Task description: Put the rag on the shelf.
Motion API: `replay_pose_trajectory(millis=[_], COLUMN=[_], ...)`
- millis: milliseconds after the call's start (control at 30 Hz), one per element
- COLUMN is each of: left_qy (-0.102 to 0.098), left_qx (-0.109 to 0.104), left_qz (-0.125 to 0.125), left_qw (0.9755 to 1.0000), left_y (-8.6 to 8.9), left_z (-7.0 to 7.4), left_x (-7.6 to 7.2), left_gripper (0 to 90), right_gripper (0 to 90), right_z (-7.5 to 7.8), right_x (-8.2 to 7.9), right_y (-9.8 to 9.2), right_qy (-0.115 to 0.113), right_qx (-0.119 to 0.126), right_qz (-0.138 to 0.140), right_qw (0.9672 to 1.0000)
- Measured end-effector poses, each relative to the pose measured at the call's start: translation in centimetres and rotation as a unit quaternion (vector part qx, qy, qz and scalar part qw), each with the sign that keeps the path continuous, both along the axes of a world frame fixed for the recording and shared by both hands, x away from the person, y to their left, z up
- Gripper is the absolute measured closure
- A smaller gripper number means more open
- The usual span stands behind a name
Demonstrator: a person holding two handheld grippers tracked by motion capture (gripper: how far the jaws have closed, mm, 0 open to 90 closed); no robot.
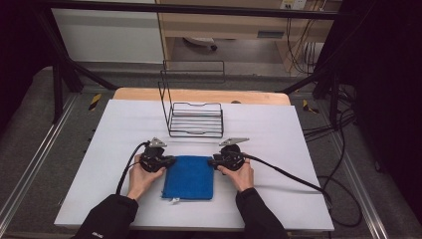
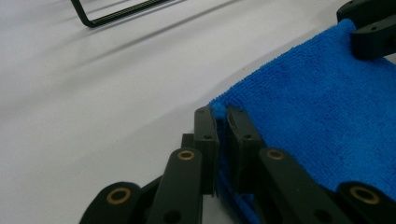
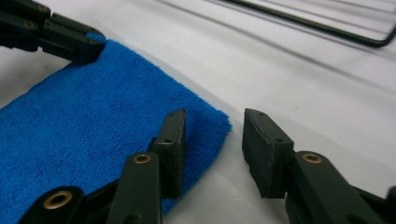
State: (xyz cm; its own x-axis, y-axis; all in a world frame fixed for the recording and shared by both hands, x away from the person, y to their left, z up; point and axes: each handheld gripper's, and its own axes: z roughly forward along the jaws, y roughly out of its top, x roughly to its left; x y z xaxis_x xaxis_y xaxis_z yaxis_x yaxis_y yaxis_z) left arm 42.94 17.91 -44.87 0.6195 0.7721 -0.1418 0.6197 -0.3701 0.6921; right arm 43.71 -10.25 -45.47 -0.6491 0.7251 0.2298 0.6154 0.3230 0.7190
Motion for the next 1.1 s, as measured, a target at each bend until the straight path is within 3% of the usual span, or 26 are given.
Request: replay_pose_trajectory(millis=[133,433,567,667,800,1100], left_qy=[-0.002,-0.007,0.0,0.002,-0.01,-0.043], left_qx=[-0.001,-0.001,-0.013,-0.022,-0.031,-0.051], left_qz=[-0.001,0.0,0.003,0.006,0.004,0.0], left_qw=[1.0,1.0,0.9999,0.9997,0.9994,0.9978], left_y=[0.0,0.0,0.3,0.5,0.8,1.5], left_z=[0.0,-0.1,-0.1,0.0,0.6,2.4], left_x=[0.0,-0.1,-0.1,-0.1,-0.4,-1.7], left_gripper=[83.3,83.4,84.0,84.7,84.9,84.9], right_gripper=[69.3,84.0,85.9,86.3,86.3,86.4], right_z=[0.0,0.0,0.2,0.2,0.7,2.4], right_x=[0.0,0.0,0.1,0.1,-0.1,-1.0], right_y=[0.2,0.2,0.2,0.1,0.0,-0.4], right_qy=[0.006,0.044,0.051,0.051,0.048,0.008], right_qx=[0.001,0.019,0.022,0.026,0.036,0.069], right_qz=[-0.012,-0.018,-0.019,-0.019,-0.022,-0.01], right_qw=[0.9999,0.9987,0.9983,0.9982,0.998,0.9975])
